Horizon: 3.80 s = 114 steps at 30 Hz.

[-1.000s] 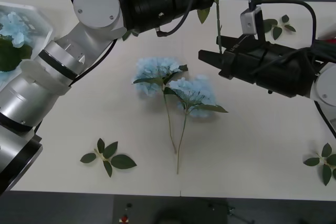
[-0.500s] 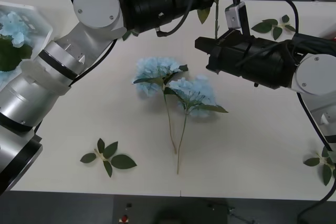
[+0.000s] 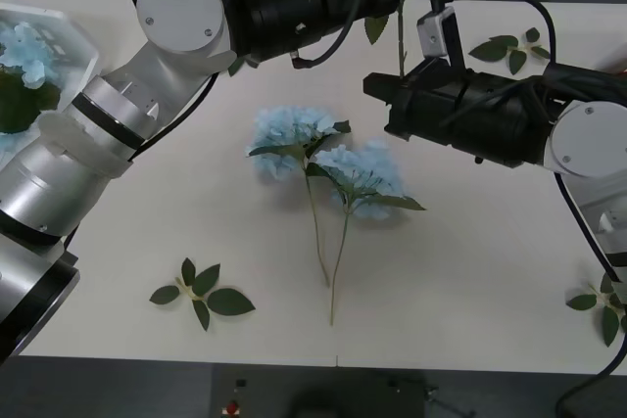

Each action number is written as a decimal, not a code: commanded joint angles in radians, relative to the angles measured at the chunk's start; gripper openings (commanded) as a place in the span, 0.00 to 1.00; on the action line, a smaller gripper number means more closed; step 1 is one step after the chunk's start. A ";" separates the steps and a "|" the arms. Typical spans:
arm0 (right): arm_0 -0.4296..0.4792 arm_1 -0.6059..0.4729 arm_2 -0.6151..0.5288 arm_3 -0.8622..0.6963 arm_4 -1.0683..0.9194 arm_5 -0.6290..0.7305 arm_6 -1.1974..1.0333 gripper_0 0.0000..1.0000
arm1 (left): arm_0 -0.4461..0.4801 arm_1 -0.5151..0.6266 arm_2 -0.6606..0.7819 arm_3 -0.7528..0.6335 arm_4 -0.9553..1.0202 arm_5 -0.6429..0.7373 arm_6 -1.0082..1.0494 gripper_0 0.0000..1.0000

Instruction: Put the red flowers into the right box and the blue flowers into the left box

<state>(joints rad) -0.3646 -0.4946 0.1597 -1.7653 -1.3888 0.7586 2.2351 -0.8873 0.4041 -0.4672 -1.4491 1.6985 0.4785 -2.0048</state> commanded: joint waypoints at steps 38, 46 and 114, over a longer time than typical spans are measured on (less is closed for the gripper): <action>-0.047 -0.648 -0.127 0.908 0.286 0.034 -0.233 0.00 | 0.166 0.300 -0.192 -0.105 -0.465 0.554 1.137 1.00; -0.050 -0.558 -0.111 0.938 0.369 -0.119 -0.245 0.00 | -0.021 0.101 -0.225 0.228 -0.551 0.571 1.258 1.00; -0.195 -0.301 0.629 -0.399 0.890 0.597 -1.890 0.67 | -0.070 0.730 -0.154 0.526 -0.912 0.812 -0.043 1.00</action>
<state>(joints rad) -0.5387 -0.8540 0.7912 -2.1931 -0.5354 1.3385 0.3912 -0.9184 1.1123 -0.6321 -0.9092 0.7427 1.2969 -1.9859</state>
